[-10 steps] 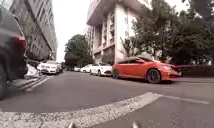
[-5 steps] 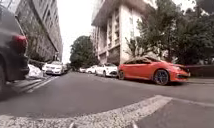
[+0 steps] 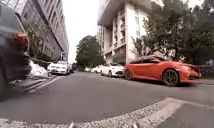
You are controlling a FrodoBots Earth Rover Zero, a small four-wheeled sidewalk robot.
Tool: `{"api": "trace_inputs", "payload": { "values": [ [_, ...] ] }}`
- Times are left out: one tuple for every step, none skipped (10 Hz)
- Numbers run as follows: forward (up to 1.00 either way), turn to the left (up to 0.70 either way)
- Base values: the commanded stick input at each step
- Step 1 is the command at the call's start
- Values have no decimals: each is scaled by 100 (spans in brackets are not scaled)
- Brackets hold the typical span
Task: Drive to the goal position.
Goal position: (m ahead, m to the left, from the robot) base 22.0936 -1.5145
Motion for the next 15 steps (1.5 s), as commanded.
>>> {"api": "trace_inputs", "payload": {
  "values": [
    [45, 20],
    [45, 27],
    [45, 27],
    [45, 27],
    [45, 27],
    [45, 27],
    [45, 27],
    [45, 27],
    [45, 27],
    [45, 27],
    [45, 27],
    [45, 27],
    [45, 27],
    [45, 27],
    [45, 22]
  ]
}}
